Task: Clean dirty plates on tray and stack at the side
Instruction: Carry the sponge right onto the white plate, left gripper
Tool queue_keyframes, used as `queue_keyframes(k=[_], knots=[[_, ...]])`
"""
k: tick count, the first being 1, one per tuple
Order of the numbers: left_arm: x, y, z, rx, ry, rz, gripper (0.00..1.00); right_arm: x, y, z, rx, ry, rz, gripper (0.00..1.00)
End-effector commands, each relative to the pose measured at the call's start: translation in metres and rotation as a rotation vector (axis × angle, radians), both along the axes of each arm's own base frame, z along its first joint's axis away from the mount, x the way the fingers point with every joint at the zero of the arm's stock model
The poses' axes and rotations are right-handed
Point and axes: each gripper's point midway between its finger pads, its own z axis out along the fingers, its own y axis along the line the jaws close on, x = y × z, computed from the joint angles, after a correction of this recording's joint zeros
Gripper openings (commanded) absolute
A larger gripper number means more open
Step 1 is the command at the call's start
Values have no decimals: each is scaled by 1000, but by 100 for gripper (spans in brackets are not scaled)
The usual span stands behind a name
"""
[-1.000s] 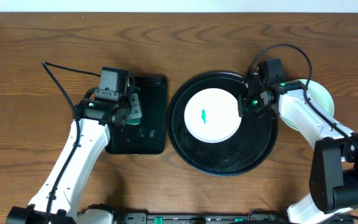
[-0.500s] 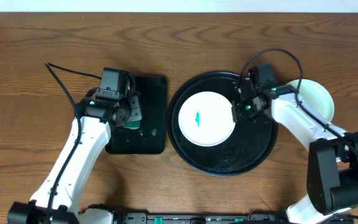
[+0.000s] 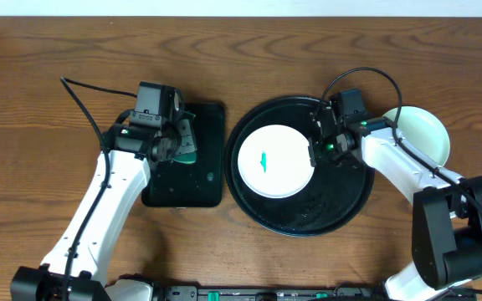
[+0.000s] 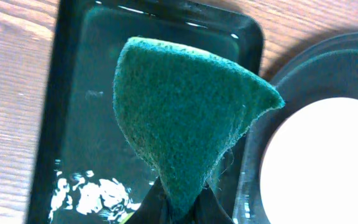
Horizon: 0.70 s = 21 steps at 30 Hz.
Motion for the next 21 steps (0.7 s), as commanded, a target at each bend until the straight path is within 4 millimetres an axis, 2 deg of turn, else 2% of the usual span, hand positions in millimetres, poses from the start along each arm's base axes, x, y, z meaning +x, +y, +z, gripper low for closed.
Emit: queue_keyframes(k=[1, 12, 17, 21], knots=[[5, -28, 15, -95, -29, -13, 7, 1, 1, 4, -3, -13, -6, 2], [-7, -114, 29, -199, -88, -176, 8, 1, 1, 4, -3, -13, -6, 1], [-14, -138, 28, -207, -102, -242, 7, 1, 1, 4, -3, -13, -5, 1], [-13, -152, 17, -203, -91, -269, 7, 1, 1, 4, -2, -13, -6, 1]])
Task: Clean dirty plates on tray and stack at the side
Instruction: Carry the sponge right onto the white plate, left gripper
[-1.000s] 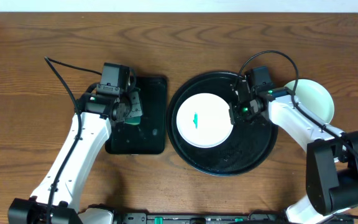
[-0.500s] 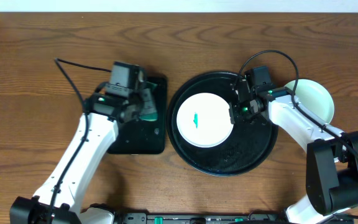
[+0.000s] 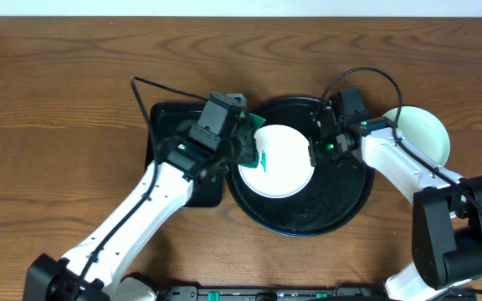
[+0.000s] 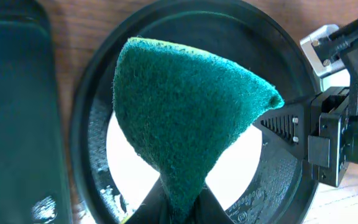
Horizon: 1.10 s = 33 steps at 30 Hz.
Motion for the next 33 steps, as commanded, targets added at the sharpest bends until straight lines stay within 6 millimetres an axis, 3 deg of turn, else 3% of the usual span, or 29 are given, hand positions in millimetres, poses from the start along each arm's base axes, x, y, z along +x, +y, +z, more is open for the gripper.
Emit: queue_keyframes(k=[1, 4, 11, 33], knots=[[8, -13, -4, -10, 5, -6, 7, 1, 1, 4, -3, -12, -6, 1], [13, -17, -23, 0, 40, 8, 7, 1, 1, 4, -2, -12, -6, 1], [18, -20, -46, 14, 79, 21, 7, 0, 4, 5, 13, -11, -1, 1], [19, -15, -54, 43, 97, 47, 7, 0, 4, 5, 15, -11, 0, 1]])
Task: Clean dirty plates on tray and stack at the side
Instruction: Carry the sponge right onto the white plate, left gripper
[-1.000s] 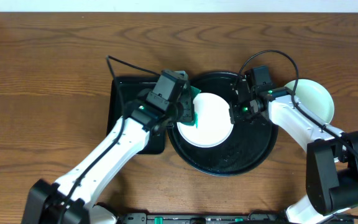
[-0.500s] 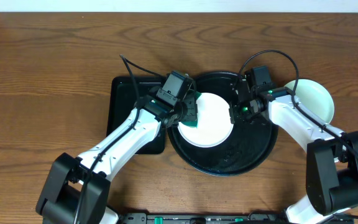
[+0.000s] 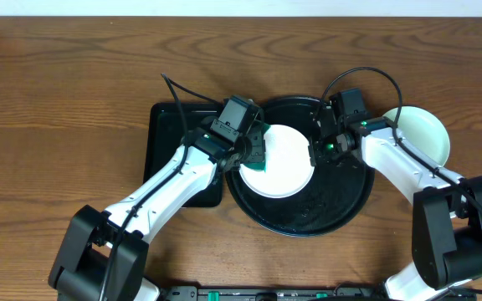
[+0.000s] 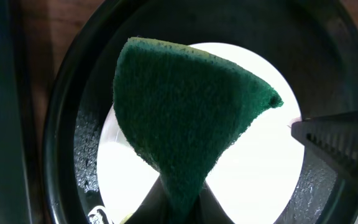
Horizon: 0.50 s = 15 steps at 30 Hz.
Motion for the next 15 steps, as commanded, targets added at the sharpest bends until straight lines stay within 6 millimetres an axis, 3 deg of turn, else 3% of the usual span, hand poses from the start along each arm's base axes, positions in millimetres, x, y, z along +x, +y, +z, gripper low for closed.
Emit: queue_keyframes(k=[1, 5, 12, 15], knots=[[6, -1, 6, 2, -4, 21, 7, 0, 4, 5, 13, -9, 0, 1], [3, 1, 17, 23, 25, 22, 7, 0, 4, 5, 13, -9, 0, 1], [5, 13, 61, 132, 72, 37, 7, 0, 4, 5, 13, -9, 0, 1], [5, 13, 64, 163, 122, 35, 7, 0, 4, 5, 13, -10, 0, 1]])
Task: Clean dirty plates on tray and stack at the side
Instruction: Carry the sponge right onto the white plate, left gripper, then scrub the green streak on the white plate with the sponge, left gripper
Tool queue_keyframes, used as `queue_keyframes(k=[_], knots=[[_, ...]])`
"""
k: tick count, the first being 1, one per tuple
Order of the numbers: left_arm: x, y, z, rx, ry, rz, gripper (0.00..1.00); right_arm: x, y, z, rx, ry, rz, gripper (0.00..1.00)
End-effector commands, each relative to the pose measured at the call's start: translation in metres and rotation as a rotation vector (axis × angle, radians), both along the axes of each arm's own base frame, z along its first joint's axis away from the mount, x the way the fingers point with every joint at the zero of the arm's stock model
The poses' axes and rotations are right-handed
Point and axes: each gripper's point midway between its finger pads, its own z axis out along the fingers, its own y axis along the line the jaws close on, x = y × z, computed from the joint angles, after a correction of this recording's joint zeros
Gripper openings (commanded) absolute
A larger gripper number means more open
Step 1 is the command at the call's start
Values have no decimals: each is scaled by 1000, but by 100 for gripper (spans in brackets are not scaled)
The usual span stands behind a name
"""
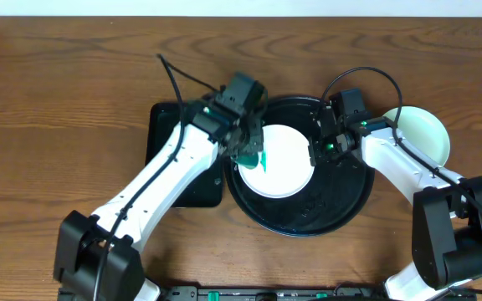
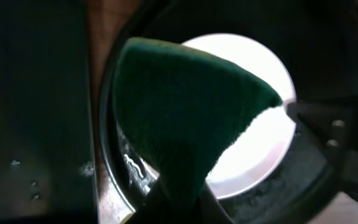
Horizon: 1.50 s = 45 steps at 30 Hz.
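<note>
A white plate [image 1: 279,159] lies on the round black tray [image 1: 341,209], with a green smear at its left edge. My left gripper [image 1: 249,153] is shut on a green scouring sponge [image 2: 179,112], which hangs over the plate's left rim in the overhead view. In the left wrist view the sponge covers the left part of the plate [image 2: 260,124]. At the plate's right edge sits my right gripper [image 1: 315,153]; whether it grips the rim cannot be told. A clean pale plate [image 1: 425,134] lies on the table to the right of the tray.
A black rectangular tray [image 1: 170,180] with water drops lies left of the round tray. The left arm crosses above it. The right arm's cable loops over the round tray's back rim. Bare wooden table surrounds both trays.
My left wrist has shifted back and turned, so the sponge now sits at the plate's left rim near the green smear. The right gripper has not moved.
First my left gripper held the sponge over the rectangular tray while the right gripper sat at the plate's right edge. Then the sponge was at the round tray's left rim, then over the plate's left part, where it still is.
</note>
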Motion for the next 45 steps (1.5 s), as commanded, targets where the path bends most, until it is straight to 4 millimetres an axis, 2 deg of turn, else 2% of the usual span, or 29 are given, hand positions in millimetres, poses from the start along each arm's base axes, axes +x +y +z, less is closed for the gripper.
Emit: queue_keyframes(k=[1, 12, 19, 23, 25, 26, 28, 33, 36, 39, 45], knots=[[12, -3, 4, 34, 10, 7, 6, 0, 4, 5, 12, -8, 0, 1], [10, -24, -45, 64, 109, -36, 7, 0, 4, 5, 12, -9, 0, 1], [14, -24, -69, 94, 141, -24, 7, 0, 4, 5, 13, -10, 0, 1], [12, -24, -86, 114, 174, -25, 7, 0, 4, 5, 13, -11, 0, 18], [11, -24, -92, 124, 188, -25, 7, 0, 4, 5, 13, -10, 0, 18], [11, -23, -95, 128, 194, -25, 7, 0, 4, 5, 13, -11, 0, 17], [11, -24, -101, 132, 200, -25, 7, 0, 4, 5, 13, -11, 0, 3], [12, -24, -104, 131, 198, -25, 7, 0, 4, 5, 13, -11, 0, 1], [13, -25, -105, 128, 194, -25, 7, 1, 2, 4, 1, -14, -3, 13], [14, -26, -106, 125, 189, -25, 7, 3, -5, 2, -38, -24, -16, 14], [16, -27, -107, 119, 181, -25, 7, 2, -5, 1, -39, -23, -17, 6]])
